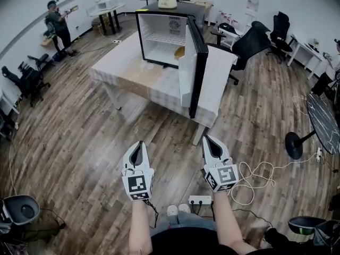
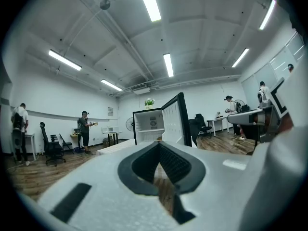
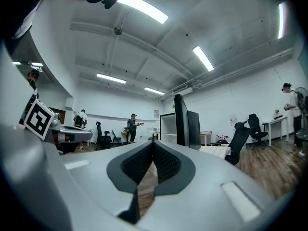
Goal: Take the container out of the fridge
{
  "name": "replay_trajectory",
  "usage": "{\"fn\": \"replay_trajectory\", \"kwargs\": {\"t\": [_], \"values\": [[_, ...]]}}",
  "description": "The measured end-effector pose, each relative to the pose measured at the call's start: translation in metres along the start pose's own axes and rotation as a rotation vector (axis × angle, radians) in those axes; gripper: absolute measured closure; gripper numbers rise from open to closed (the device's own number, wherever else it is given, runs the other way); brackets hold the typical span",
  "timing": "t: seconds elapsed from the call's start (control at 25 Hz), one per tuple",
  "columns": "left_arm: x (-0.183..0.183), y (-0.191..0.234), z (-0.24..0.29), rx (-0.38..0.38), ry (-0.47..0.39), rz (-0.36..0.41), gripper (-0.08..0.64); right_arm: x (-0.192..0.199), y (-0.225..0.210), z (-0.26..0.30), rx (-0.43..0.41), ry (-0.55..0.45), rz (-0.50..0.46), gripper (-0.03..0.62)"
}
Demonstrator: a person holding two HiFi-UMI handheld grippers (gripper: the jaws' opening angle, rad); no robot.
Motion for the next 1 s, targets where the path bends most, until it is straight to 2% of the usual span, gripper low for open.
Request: {"fn": "replay_trajectory", "kwargs": {"t": [0.16,0.2,0.28,0.56,0.68,1.0], "values": [[0.006,0.007,-0.002,0.01,0.011,-0.011,0.552,0.002,0.008,0.003,0.001,0.007,-0.002,0.569],[0.008,0.009,-0.003,0.012,0.01,-0.011,0.552,0.003,0.011,0.004,-0.002,0.004,0.003,0.514],[0.009,0.014,-0.006,0.014,0.007,-0.008,0.552,0.003,0.015,0.004,-0.002,-0.008,0.005,0.501],[-0.003,0.034,-0.008,-0.005,-0.031,-0.006,0.552,-0.009,0.026,0.013,-0.013,-0.043,-0.004,0.361],[-0.011,0.038,-0.006,-0.007,-0.049,-0.003,0.552,-0.016,0.029,0.02,-0.021,-0.054,-0.017,0.338],[-0.02,0.049,0.02,-0.011,-0.082,0.003,0.552,-0.027,0.026,0.049,-0.042,-0.079,-0.055,0.331]]}}
Point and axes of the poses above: the fingertips, and each gripper's own axes: z forward along the fingers, y to its left, x out of its underside, the point moved 3 cm from there along -z, backward along the fingers, and after that the axes turned 6 degrees about -x, right-handed, at the moved point
